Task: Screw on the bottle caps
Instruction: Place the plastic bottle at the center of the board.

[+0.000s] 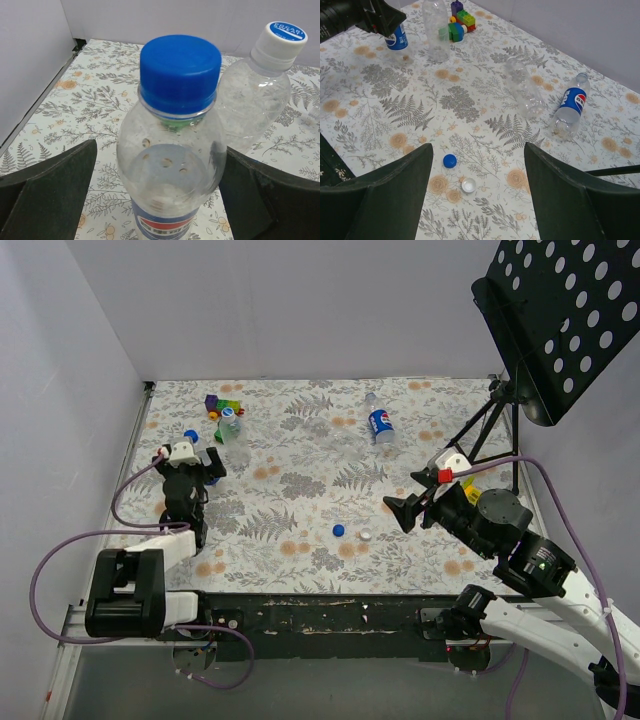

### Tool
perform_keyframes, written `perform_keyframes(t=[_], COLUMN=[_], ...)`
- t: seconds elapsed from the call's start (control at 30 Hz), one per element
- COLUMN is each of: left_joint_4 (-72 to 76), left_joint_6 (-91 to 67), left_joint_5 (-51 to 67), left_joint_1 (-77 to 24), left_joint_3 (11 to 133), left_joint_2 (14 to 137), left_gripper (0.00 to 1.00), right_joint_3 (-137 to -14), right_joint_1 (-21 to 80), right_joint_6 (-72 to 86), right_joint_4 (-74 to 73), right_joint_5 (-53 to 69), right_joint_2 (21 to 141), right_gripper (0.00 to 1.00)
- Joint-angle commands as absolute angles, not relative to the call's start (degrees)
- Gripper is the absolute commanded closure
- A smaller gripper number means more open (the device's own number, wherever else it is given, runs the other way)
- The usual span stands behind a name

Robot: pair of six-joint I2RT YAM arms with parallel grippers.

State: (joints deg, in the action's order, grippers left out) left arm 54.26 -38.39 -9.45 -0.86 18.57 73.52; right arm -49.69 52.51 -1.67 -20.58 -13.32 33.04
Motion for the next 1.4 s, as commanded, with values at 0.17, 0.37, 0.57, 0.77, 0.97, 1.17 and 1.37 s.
perform_keyframes(t=[0.17, 0.37, 0.57, 0.77, 0.97, 1.17, 1.37], left_joint_4=[42.38, 29.48, 9.17, -12.62, -23.81, -23.39, -15.66], left_joint_6=[-42.18, -48.59, -59.04, -67.66, -64.42, -62.50, -60.21], left_joint_5=[-12.48, -11.87, -13.26, -19.76, -17.58, -8.81, -5.01], left_joint_1=[-0.70, -1.23, -1.41, -4.83, -7.91, -10.89, -14.14], left_joint_3=[18.72, 20.29, 26.01, 33.91, 39.46, 38.76, 32.45], left_joint_2=[64.17, 55.04, 45.63, 37.63, 32.35, 27.34, 22.25], left_gripper=[0.02, 0.02, 0.02, 0.02, 0.02, 0.02, 0.02], right_joint_3=[-49.66, -50.27, -51.76, -56.85, -64.50, -71.09, -85.85], right_joint_1=[52.29, 52.21, 52.21, 51.60, 41.94, 38.94, 30.59], right_joint_6=[-0.44, 2.02, 4.65, 6.41, 6.77, 0.65, -3.50], right_joint_4=[-21.36, -24.08, -26.28, -29.79, -31.12, -23.29, -27.43], right_joint_5=[-9.14, -9.41, -7.56, -6.59, 6.66, 8.16, 7.92], right_joint_2=[32.78, 35.15, 42.43, 54.03, 67.92, 77.85, 95.25], right_gripper=[0.18, 0.15, 0.13, 0.08, 0.04, 0.02, 0.09])
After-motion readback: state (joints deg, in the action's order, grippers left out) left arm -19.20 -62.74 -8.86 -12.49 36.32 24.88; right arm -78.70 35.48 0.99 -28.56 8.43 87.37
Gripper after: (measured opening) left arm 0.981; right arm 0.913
